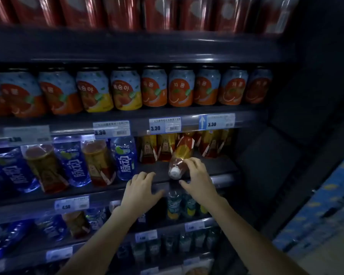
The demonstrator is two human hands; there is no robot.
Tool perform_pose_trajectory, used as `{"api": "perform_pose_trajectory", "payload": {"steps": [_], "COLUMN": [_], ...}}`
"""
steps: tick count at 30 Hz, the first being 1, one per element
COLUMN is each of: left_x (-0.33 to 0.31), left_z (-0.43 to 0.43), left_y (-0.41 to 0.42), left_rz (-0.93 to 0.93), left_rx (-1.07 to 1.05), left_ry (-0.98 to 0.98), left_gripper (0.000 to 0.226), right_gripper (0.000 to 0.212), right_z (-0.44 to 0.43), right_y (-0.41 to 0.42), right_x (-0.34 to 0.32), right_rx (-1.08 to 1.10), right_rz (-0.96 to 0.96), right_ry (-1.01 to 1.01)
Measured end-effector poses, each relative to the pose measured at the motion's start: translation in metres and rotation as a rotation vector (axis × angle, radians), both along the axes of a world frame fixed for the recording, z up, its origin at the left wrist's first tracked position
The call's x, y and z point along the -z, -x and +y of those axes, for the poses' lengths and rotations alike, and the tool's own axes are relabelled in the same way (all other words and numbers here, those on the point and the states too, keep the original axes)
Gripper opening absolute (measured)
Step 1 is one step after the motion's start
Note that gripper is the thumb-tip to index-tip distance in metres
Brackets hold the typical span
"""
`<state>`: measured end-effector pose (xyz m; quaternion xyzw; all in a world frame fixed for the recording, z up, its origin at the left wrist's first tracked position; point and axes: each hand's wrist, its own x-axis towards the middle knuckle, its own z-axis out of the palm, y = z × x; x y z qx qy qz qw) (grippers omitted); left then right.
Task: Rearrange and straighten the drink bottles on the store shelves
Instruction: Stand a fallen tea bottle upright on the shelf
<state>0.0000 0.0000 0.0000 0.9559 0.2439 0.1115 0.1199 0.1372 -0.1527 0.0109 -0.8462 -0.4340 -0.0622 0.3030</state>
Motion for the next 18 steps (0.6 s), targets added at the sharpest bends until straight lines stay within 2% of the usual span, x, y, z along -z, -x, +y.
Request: {"api": "perform_pose_trajectory", "payload": {"steps": [3,8,18], "left_x": [0.010,0.019,0.015], "left_z": [0.002,0.000,0.001], "left_y": [-0.002,-0.002,-0.004], "left_rz": [0.014,-0.070,-0.105], "left_rx": [-0.028,-0.017,-0.012], "left_ry": [-0.061,-0.113,-0.116], "left_gripper": [0.070,0.064,0.061], "right_gripper": [0.066,0.072,0.075], "right_z": [0.007,0.014,0.015], "right_y": [-0.007,-0.015,-0.020], "right_x": [0.005,0.013,0.018], "right_rx": [0.000,-0.036,-0.038], "right_rz": [-0.052,-0.102,-0.179], "right_ry": [0.008,0.055,0.036]}}
